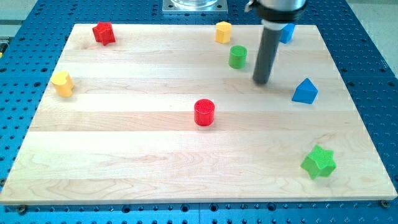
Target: Move the green circle bottom center of the board
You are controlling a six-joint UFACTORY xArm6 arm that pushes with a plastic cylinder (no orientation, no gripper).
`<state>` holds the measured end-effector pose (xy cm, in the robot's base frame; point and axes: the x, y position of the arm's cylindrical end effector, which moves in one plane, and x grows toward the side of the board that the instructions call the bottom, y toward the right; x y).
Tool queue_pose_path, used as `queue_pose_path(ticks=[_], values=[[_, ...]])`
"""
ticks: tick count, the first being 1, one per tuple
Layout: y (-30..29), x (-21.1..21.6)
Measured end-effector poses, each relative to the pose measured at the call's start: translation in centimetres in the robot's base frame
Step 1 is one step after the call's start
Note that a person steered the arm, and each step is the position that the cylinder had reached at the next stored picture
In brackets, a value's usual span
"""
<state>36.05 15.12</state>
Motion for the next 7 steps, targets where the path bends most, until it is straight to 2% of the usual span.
queue_pose_path(ticks=[1,2,4,5,6,7], values=[[-0.5,-2.3],[-4.4,-3.0],[-4.6,-5.2],[-14.5,-3.0],[-17.3,-1.4],[-15.1,-2.2]])
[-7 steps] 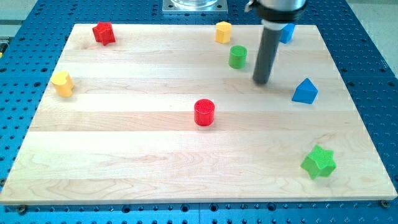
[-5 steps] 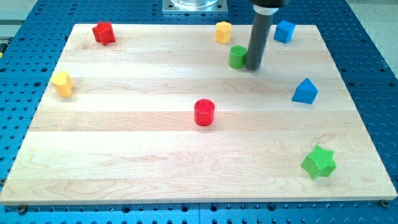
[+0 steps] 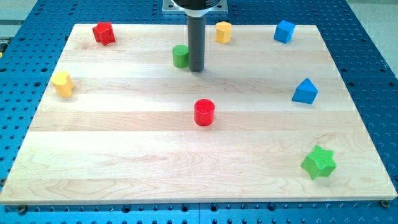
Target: Move the green circle bottom center of the board
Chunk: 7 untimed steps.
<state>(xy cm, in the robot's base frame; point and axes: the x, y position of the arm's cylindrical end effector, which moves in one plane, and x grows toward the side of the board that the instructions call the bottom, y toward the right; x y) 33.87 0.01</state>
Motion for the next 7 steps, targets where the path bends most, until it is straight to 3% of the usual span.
queue_pose_path(ticks=[2,4,6,7], values=[[-1.5,-5.4],[-9.7,-4.0],[-8.9,0.6],[-13.9,-3.8]])
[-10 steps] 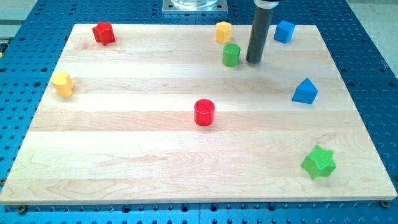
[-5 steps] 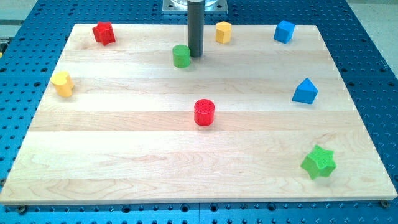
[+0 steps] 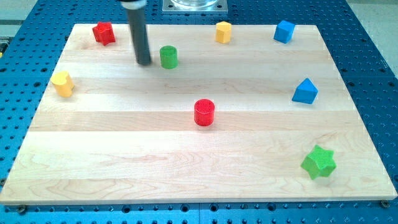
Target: Move the green circle bottom center of the board
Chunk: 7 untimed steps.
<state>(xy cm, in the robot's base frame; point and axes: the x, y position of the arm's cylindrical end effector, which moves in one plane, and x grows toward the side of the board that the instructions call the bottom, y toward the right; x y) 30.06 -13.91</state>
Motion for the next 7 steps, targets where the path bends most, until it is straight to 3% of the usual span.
queue_pose_path(ticks=[1,2,3,5,7], values=[[4.7,-1.7],[5.9,1.4],[6.3,8.3],[7.0,2.9],[11.4,11.6]])
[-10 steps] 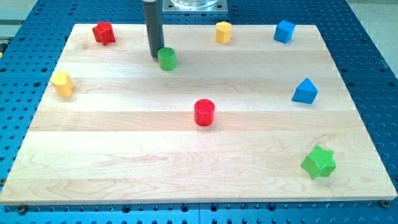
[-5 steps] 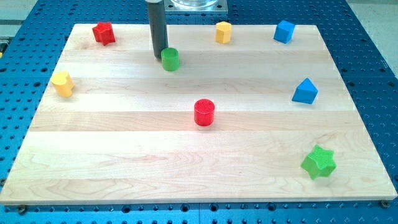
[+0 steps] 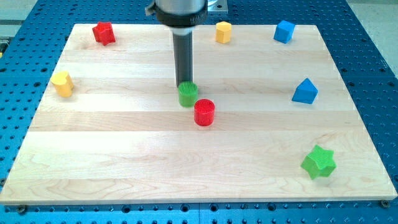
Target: Move the green circle bottom center of the board
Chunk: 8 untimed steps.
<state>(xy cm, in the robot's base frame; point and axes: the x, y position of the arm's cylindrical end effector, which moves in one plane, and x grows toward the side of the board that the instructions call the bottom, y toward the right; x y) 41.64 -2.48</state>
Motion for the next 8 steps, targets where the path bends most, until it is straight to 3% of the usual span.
queue_pose_path(ticks=[1,3,5,6,7,8], values=[[0.0,6.6],[2.8,11.9],[10.6,12.7],[11.1,15.3],[5.9,15.3],[4.2,14.0]])
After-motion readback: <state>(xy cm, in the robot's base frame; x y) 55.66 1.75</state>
